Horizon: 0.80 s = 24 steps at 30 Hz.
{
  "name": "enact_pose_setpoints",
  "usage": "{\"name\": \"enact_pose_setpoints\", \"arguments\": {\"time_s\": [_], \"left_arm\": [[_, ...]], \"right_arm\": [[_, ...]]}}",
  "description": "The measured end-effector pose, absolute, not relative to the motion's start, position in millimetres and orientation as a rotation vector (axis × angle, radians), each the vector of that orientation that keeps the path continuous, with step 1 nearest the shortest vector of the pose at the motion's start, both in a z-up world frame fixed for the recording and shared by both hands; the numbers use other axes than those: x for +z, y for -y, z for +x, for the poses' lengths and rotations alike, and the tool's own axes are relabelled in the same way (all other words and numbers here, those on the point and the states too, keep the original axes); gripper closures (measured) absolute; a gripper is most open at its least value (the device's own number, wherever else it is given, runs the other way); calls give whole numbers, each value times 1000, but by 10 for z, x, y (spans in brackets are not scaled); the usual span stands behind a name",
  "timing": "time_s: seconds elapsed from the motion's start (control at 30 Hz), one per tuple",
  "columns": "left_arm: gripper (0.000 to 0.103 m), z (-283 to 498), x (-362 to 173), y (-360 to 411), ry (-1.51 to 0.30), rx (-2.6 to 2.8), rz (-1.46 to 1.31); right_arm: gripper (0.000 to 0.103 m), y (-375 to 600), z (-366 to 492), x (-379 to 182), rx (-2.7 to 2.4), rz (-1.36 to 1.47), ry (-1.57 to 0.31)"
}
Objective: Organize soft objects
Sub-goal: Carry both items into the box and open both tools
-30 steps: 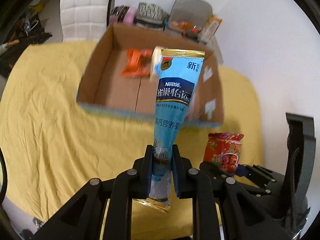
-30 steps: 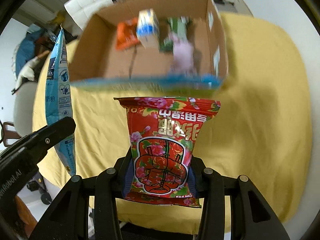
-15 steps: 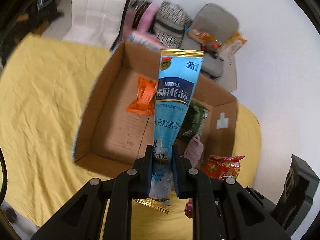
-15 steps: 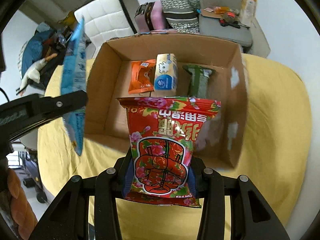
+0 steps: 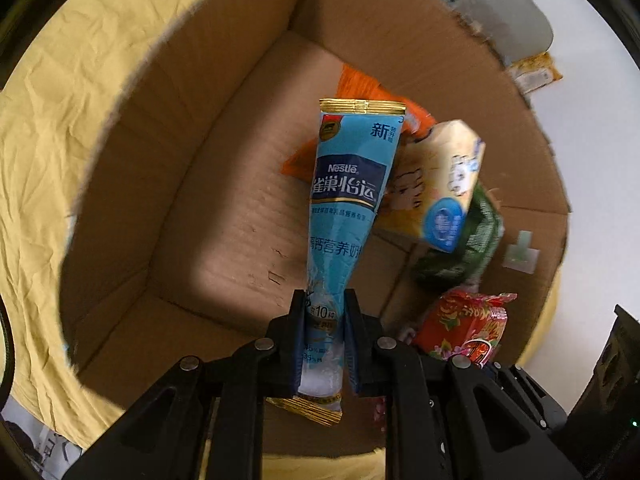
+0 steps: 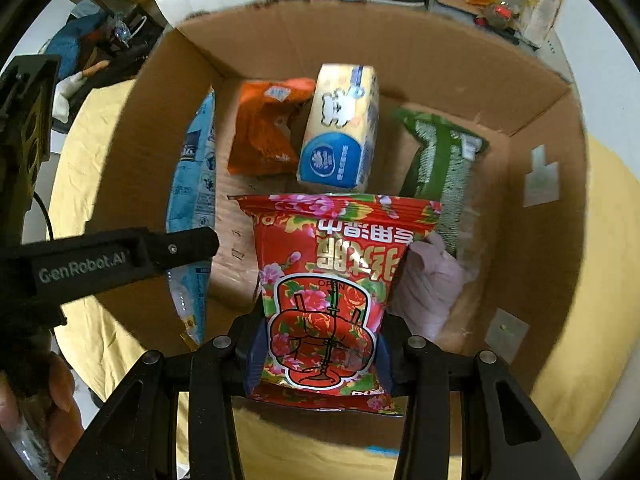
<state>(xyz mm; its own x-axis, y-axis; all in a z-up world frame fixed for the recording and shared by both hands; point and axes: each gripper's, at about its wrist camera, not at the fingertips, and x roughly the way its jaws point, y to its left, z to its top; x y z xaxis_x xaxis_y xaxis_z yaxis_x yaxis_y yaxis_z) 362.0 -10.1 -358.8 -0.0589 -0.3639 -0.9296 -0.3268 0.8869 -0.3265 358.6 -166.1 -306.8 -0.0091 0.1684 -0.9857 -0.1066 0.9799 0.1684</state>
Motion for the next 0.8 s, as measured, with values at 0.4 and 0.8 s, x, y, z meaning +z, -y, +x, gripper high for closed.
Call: {"name": "enact_pose_setpoints", "arguments": {"time_s": [0.4,0.8], "left_arm": [[88,3716,-3874,196,-1696,-26,-492],[81,3723,-3775,379,-1686,38,-382]], "right_arm": [[56,1622,3739,-3497,226,42,-1614],[48,1581,3780,-3610,202,35,-1612]]}}
